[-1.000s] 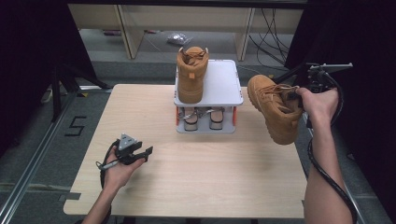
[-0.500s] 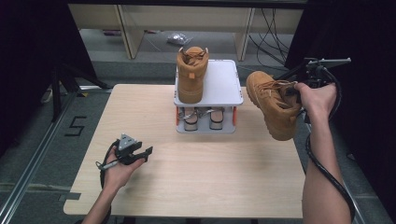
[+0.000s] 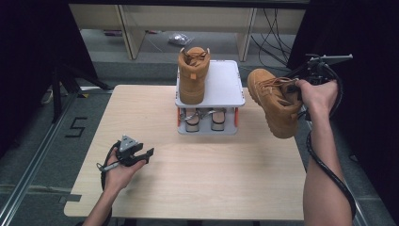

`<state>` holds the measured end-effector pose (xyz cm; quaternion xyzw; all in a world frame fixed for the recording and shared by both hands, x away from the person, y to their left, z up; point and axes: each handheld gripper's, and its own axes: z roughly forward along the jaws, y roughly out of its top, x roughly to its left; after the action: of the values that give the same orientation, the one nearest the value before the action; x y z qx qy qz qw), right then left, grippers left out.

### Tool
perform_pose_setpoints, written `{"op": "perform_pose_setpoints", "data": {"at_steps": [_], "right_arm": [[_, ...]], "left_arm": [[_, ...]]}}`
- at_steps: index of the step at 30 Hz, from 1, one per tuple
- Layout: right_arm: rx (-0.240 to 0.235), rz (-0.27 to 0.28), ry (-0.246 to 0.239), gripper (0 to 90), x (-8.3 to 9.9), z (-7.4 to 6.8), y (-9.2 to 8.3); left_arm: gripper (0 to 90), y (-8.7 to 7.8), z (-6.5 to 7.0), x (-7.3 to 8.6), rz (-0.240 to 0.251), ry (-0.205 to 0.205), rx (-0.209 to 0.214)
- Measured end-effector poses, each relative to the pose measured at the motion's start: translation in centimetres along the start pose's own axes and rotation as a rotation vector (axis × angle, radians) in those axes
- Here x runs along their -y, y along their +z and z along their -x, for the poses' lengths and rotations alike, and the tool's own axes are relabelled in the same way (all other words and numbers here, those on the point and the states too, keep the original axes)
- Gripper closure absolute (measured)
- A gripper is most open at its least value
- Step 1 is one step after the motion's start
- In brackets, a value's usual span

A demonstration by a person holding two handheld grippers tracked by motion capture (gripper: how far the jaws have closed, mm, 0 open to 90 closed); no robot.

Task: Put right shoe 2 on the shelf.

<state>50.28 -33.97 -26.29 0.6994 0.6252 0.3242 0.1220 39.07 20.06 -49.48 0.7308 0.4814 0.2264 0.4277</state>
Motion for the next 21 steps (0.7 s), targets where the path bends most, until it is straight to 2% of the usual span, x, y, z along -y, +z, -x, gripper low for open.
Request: {"op": "perform_pose_setpoints", "data": {"at_steps": [1,11,15,16,17,21], "right_arm": [[-0.007,0.0,0.018,85.4,-0.03,-0.16,0.0],[-0.003,0.009,0.003,85.3,-0.3,-0.42,-0.01],[-0.008,0.009,0.018,85.3,-0.45,-0.54,-0.06],[-0.008,0.007,0.036,85.3,-0.46,-0.65,-0.08],[-0.006,0.011,0.02,85.3,-0.5,-0.56,-0.06],[0.006,0.018,0.021,85.3,-0.67,-0.62,0.03]], "left_arm": [[47.4,0.0,-0.01,0.0,0.0,0.0,0.0],[47.3,0.0,-0.16,0.23,-0.006,0.002,0.005],[47.3,0.01,-0.18,0.21,-0.001,0.0,0.003],[47.3,0.02,-0.17,0.22,-0.002,0.0,0.003],[47.3,0.01,-0.18,0.23,-0.006,0.003,0.004],[47.3,0.04,-0.08,0.31,-0.008,-0.001,0.0]]}}
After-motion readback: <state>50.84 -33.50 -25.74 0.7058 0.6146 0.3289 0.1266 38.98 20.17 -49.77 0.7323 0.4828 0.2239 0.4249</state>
